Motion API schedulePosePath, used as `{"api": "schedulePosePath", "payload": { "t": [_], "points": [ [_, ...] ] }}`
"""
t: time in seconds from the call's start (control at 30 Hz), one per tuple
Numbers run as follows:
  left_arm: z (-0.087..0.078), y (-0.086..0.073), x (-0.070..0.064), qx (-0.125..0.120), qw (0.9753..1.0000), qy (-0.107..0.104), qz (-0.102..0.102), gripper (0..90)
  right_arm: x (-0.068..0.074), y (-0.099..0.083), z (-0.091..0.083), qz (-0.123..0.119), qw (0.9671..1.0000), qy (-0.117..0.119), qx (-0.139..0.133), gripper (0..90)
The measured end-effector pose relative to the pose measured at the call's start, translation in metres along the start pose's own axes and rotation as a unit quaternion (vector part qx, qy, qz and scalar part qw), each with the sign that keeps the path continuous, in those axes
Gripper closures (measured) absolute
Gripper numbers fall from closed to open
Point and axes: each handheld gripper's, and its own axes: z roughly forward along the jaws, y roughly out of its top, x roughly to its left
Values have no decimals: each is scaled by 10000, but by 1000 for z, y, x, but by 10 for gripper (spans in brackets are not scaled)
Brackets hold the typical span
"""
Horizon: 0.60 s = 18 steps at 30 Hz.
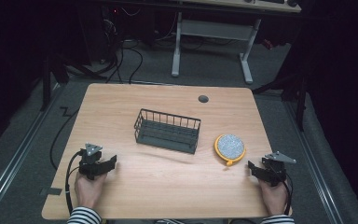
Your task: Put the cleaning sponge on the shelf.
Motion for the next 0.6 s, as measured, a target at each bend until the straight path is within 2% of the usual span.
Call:
{"api": "schedulePosePath", "payload": {
  "t": [0.27, 0.3, 0.37, 0.43, 0.47, 0.6],
  "points": [
    [-11, 23, -6, -228, 9993, -296, 45, 359, 0, 0, 0, -11, 10000, 5, -3, 351],
    [-14, 31, -8, -275, 9988, -392, 45, 363, 0, 0, 0, -10, 10000, 7, -2, 351],
    [-15, 34, -8, -286, 9987, -413, 54, 364, 0, 0, 0, -12, 10000, 10, -2, 349],
    [-18, 45, -10, -307, 9982, -514, 39, 367, 0, 0, 0, -2, 10000, 11, 3, 348],
    [-18, 45, -10, -307, 9982, -514, 39, 367, 0, 0, 0, -2, 10000, 11, 3, 348],
    [-21, 61, -13, -336, 9975, -626, 17, 372, 0, 0, 0, -14, 10000, 14, 13, 345]
  ]
}}
